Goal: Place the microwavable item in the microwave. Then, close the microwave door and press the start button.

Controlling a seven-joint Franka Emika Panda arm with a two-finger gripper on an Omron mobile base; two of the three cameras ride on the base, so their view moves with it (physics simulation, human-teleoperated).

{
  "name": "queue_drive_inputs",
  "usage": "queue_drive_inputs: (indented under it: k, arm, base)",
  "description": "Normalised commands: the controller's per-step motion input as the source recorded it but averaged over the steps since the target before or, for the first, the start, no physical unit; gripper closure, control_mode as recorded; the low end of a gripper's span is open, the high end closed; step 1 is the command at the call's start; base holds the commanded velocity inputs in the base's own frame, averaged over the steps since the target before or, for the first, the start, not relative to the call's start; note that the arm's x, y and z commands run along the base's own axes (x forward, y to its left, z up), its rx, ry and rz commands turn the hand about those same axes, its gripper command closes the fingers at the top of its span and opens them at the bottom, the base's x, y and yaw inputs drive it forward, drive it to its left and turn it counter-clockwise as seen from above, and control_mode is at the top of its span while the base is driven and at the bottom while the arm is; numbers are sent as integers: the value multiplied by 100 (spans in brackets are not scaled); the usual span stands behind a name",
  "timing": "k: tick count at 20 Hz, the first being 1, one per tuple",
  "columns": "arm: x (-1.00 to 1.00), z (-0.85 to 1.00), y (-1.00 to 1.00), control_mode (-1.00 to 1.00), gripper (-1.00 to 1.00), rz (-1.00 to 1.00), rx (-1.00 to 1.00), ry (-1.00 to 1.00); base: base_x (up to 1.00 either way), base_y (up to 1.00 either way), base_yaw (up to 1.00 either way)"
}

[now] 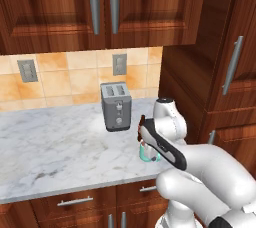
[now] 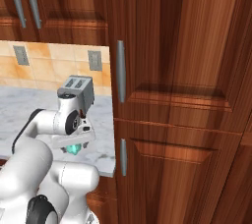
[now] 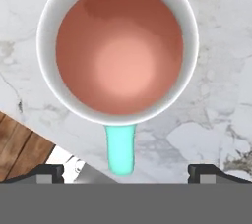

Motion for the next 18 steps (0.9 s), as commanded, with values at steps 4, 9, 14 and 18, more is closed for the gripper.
queue_drive_inputs:
  k: [4, 9, 14, 18]
  arm:
    - [9, -9, 0, -100, -100, 0, 0, 0]
    - [20, -5, 4, -100, -100, 0, 0, 0]
    - [2, -13, 1, -100, -100, 0, 0, 1]
    - [0, -20, 0, -100, 100, 0, 0, 2]
  base:
    - [0, 0, 0]
    - [0, 0, 0]
    - [0, 0, 0]
    - [0, 0, 0]
